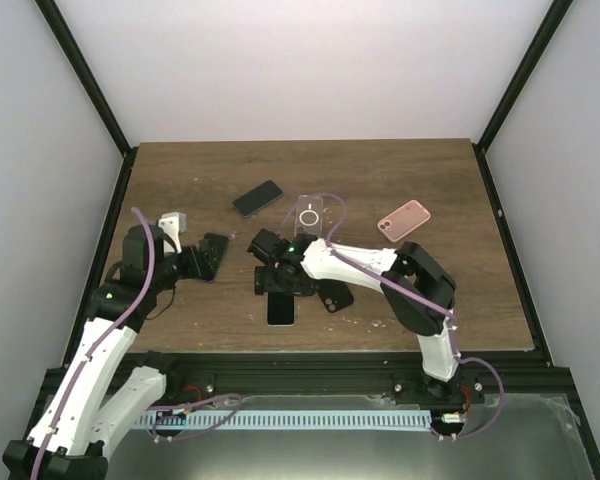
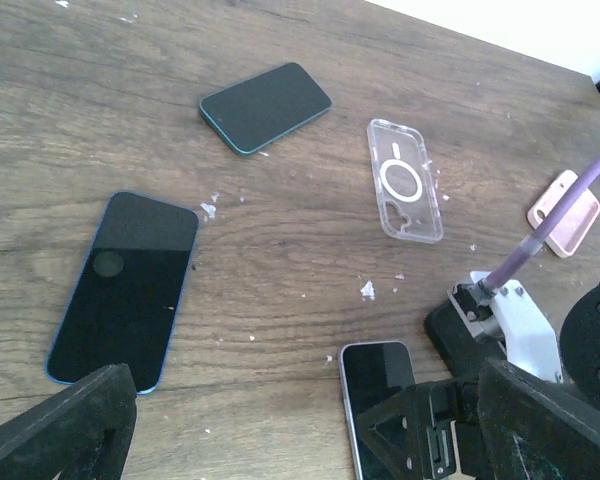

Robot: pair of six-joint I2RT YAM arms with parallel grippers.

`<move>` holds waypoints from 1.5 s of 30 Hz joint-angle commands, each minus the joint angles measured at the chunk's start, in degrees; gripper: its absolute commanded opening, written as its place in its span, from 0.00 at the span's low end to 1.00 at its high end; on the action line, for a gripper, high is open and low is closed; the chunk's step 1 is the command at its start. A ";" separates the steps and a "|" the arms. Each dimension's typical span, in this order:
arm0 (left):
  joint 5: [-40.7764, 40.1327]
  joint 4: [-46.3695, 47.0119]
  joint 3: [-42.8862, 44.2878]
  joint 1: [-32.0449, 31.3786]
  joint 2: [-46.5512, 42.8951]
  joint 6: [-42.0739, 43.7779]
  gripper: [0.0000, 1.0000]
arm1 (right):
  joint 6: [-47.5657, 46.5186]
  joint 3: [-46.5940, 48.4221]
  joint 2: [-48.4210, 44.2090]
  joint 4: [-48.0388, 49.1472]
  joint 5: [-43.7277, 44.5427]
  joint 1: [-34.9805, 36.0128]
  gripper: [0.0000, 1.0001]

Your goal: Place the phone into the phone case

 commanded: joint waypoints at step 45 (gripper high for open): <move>-5.23 -1.72 1.98 0.66 -1.30 0.17 0.94 | -3.95 0.93 3.21 -7.78 11.12 3.04 0.74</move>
